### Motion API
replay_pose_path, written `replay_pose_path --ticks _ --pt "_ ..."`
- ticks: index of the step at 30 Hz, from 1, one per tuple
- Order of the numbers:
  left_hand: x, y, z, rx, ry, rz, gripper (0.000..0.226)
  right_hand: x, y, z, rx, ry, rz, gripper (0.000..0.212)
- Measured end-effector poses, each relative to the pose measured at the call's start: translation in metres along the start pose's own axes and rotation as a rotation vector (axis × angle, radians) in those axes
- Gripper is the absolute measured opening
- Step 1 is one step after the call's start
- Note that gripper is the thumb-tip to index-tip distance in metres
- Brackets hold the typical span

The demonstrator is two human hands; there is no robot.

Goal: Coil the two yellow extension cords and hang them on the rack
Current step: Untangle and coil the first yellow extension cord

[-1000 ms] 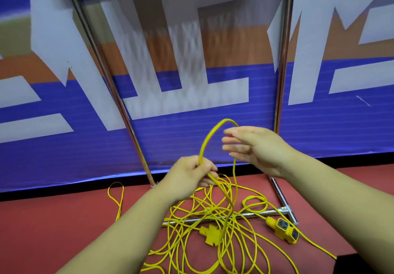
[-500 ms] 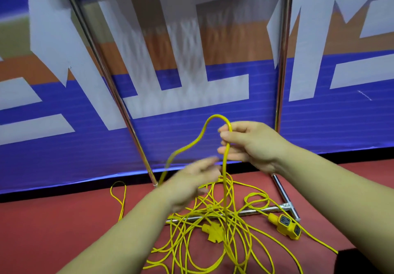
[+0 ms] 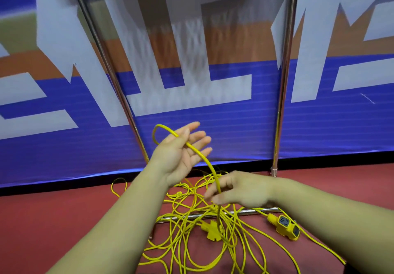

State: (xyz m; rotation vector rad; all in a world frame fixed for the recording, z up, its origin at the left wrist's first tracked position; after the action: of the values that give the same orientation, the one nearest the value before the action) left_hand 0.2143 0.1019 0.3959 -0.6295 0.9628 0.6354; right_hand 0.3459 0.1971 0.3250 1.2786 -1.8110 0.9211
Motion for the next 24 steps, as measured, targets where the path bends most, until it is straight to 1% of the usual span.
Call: replay_pose_path --ticks 2,4,5,8,9,11,13,14,16,19,22,24 --pt "-0.006 0.004 -0.008 -0.044 -0.068 0.006 0.027 0.005 0.002 -0.003 -0.030 0.075 0.015 0.014" --pt "-0.009 0.007 -0.018 -0.074 -0.082 0.010 0.030 0.009 0.000 -0.013 -0.070 0.222 0.068 0.013" --pt "-0.007 0.009 -0.023 -0.072 -0.061 0.004 0.035 0.013 -0.002 -0.020 -0.113 0.278 0.085 0.013" --pt "0.008 0.007 -0.034 -0.009 0.132 -0.049 0.055 0.027 -0.006 -0.040 -0.260 0.429 0.062 0.013" --pt "0.016 0.005 -0.036 0.041 0.226 -0.064 0.056 0.033 -0.007 -0.046 -0.303 0.472 0.048 0.013" --pt "0.035 0.000 -0.035 0.196 0.413 -0.096 0.056 0.042 -0.007 -0.053 -0.374 0.513 0.014 0.013" --pt "0.051 -0.008 -0.028 0.348 0.598 -0.129 0.053 0.047 -0.009 -0.059 -0.421 0.544 -0.007 0.013" --pt "0.058 -0.011 -0.024 0.396 0.678 -0.128 0.049 0.049 -0.009 -0.061 -0.438 0.561 -0.014 0.014" --pt "0.068 -0.015 -0.016 0.434 0.787 -0.088 0.038 0.052 -0.011 -0.065 -0.473 0.593 -0.024 0.015" --pt "0.072 -0.018 -0.007 0.429 0.850 -0.050 0.019 0.049 -0.012 -0.072 -0.527 0.648 -0.019 0.018" --pt "0.062 -0.021 0.000 0.380 0.849 -0.034 0.016 0.042 -0.014 -0.082 -0.580 0.740 -0.006 0.022" --pt "0.048 -0.021 0.003 0.317 0.773 0.004 0.015 0.031 -0.015 -0.085 -0.560 0.787 0.026 0.026"
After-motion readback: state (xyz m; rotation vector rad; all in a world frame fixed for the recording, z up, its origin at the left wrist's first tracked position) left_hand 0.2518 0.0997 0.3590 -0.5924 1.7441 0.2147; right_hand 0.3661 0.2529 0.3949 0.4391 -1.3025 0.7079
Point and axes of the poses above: each hand's wrist, its own y-axis towards the middle knuckle, its own z-axis out of the palm, x = y × z, the point moved 3 cm from there along y, towards the middle knuckle, and after that the axes turned 13 degrees about -x, right-handed, at the moved point
